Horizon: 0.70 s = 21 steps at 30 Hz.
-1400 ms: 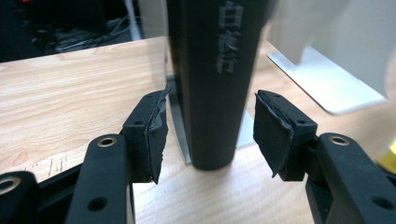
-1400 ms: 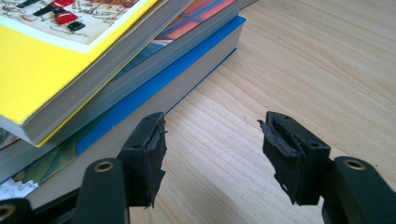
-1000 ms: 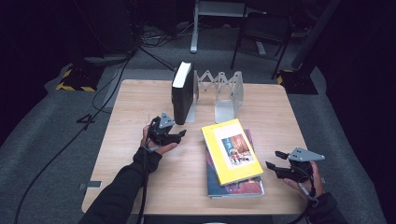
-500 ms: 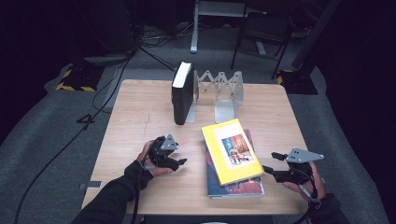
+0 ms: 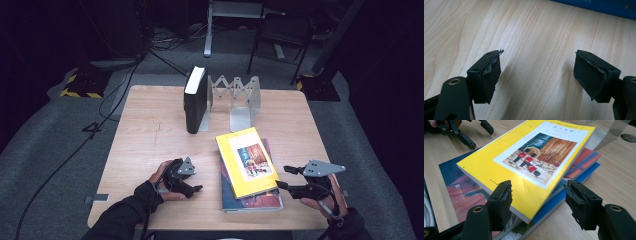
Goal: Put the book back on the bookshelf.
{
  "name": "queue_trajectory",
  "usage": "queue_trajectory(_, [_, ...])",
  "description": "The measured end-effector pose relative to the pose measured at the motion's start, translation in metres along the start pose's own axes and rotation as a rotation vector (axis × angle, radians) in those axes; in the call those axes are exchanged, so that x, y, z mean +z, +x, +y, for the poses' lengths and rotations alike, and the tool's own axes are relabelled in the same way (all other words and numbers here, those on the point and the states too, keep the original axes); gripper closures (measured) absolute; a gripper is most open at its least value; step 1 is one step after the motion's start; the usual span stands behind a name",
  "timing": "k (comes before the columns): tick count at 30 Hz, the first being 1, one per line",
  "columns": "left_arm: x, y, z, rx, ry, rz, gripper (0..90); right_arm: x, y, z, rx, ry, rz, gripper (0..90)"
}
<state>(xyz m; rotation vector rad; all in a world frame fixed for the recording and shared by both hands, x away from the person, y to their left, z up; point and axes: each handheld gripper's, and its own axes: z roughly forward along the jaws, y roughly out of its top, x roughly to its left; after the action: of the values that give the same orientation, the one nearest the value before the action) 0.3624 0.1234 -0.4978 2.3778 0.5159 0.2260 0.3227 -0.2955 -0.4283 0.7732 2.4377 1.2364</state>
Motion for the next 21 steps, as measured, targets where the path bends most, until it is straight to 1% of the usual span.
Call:
queue_trajectory(2, [0.003,0.002,0.0,-0.018,-0.009,-0.017,21.5,0.007,0.001,0.003,-0.002,0.021,0.023,35.4])
queue_trajectory(3, [0.004,0.003,0.002,-0.014,-0.009,-0.019,20.3,0.011,0.001,0.006,-0.002,0.034,0.024,35.1])
queue_trajectory(5, [0.007,0.004,0.005,-0.005,-0.012,0.003,20.3,0.02,-0.002,0.009,0.01,0.059,0.039,33.7])
queue_trajectory(7, [0.009,0.005,0.007,-0.013,-0.018,0.004,22.0,0.023,-0.003,0.01,0.013,0.069,0.039,33.7])
queue_trajectory(8, [0.011,0.007,0.008,-0.026,-0.026,-0.007,23.8,0.03,-0.007,0.011,0.022,0.094,0.04,32.9])
queue_trajectory(9, [0.011,0.007,0.008,-0.026,-0.026,-0.007,23.6,0.03,-0.007,0.011,0.022,0.094,0.04,32.9])
queue_trajectory(10, [0.011,0.008,0.009,-0.016,-0.025,-0.002,23.6,0.038,-0.01,0.012,0.035,0.115,0.055,29.8])
queue_trajectory(11, [0.012,0.01,0.011,-0.018,-0.022,0.005,23.8,0.04,-0.013,0.013,0.047,0.114,0.063,29.0])
queue_trajectory(12, [0.012,0.011,0.012,-0.031,-0.025,0.005,25.2,0.044,-0.016,0.014,0.064,0.118,0.073,27.2])
queue_trajectory(14, [0.012,0.015,0.016,-0.046,-0.046,0.001,25.1,0.049,-0.022,0.016,0.086,0.129,0.094,24.5])
queue_trajectory(15, [0.012,0.017,0.018,-0.045,-0.053,0.001,25.1,0.052,-0.025,0.017,0.099,0.138,0.111,22.7])
queue_trajectory(16, [0.012,0.019,0.02,-0.05,-0.062,0.008,25.1,0.055,-0.028,0.019,0.113,0.146,0.12,20.3])
queue_trajectory(18, [0.013,0.024,0.026,-0.056,-0.071,0.019,25.4,0.062,-0.033,0.022,0.119,0.153,0.13,18.5])
queue_trajectory(19, [0.013,0.024,0.026,-0.056,-0.071,0.019,25.1,0.062,-0.033,0.022,0.119,0.153,0.13,18.5])
queue_trajectory(20, [0.014,0.026,0.029,-0.057,-0.079,0.016,25.1,0.064,-0.035,0.024,0.122,0.16,0.139,19.8])
queue_trajectory(21, [0.014,0.028,0.032,-0.061,-0.088,0.019,24.9,0.066,-0.037,0.026,0.112,0.167,0.141,20.8])
